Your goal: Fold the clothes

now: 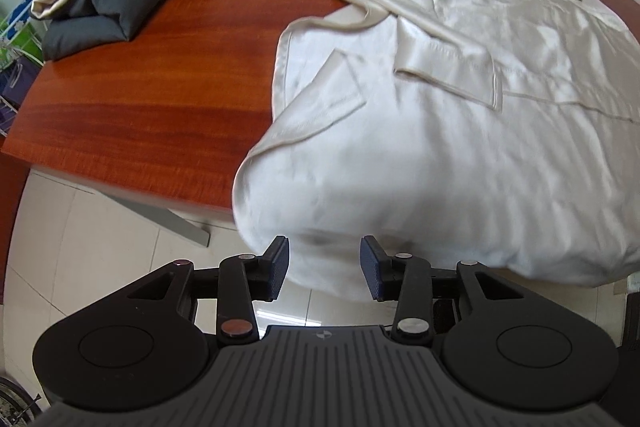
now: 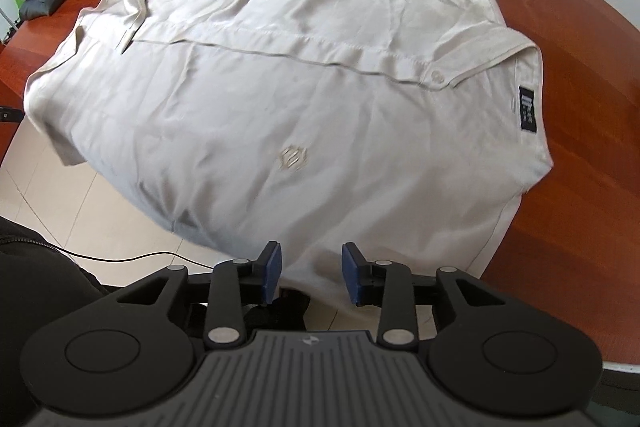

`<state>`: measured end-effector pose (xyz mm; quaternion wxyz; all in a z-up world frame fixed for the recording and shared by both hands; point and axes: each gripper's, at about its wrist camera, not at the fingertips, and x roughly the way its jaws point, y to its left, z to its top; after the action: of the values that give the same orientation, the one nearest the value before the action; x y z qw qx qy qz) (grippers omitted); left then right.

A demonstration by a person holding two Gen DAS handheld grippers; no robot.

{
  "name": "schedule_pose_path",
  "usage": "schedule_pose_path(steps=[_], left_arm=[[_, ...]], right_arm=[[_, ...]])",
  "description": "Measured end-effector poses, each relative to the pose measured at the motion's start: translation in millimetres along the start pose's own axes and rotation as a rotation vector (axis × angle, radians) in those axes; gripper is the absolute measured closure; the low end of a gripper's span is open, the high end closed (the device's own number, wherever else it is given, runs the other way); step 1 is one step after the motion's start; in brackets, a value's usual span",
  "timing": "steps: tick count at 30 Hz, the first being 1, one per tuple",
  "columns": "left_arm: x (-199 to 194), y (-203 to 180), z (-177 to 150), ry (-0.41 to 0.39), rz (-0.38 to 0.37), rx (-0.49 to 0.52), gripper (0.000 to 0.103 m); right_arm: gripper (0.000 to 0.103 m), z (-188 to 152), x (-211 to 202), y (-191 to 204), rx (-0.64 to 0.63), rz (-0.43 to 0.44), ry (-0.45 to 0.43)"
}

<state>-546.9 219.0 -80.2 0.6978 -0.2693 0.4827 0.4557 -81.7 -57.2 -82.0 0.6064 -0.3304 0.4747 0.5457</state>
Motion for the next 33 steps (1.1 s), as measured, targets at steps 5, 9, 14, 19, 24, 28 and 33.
schedule_pose_path(steps=[5,9,14,19,24,28,33], left_arm=[[3,-15,19,-0.012,0.016,-0.014,0.060],[6,-22,30,-0.021,0.026,-0.025,0.060],[9,-34,50,-0.033,0.041,-0.033,0.060],[12,-38,63,-0.032,0.055,-0.027,0.060],[17,-32,80,-0.031,0.054,-0.018,0.060],[25,-20,97,-0.035,0.050,0.004,0.060],[40,-1,127,-0.034,0.027,0.053,0.060]], right_arm=[[0.060,18,4,-19,-0.011,-0.001,-0.012],[0.058,31,8,-35,-0.024,-0.001,-0.017],[0.057,48,13,-55,-0.035,0.004,-0.024],[0.057,63,20,-70,-0.036,0.007,-0.032],[0.057,77,27,-70,-0.031,0.015,-0.040],[0.056,87,33,-59,-0.017,0.016,-0.044],[0.056,97,38,-38,0.036,0.002,-0.047]])
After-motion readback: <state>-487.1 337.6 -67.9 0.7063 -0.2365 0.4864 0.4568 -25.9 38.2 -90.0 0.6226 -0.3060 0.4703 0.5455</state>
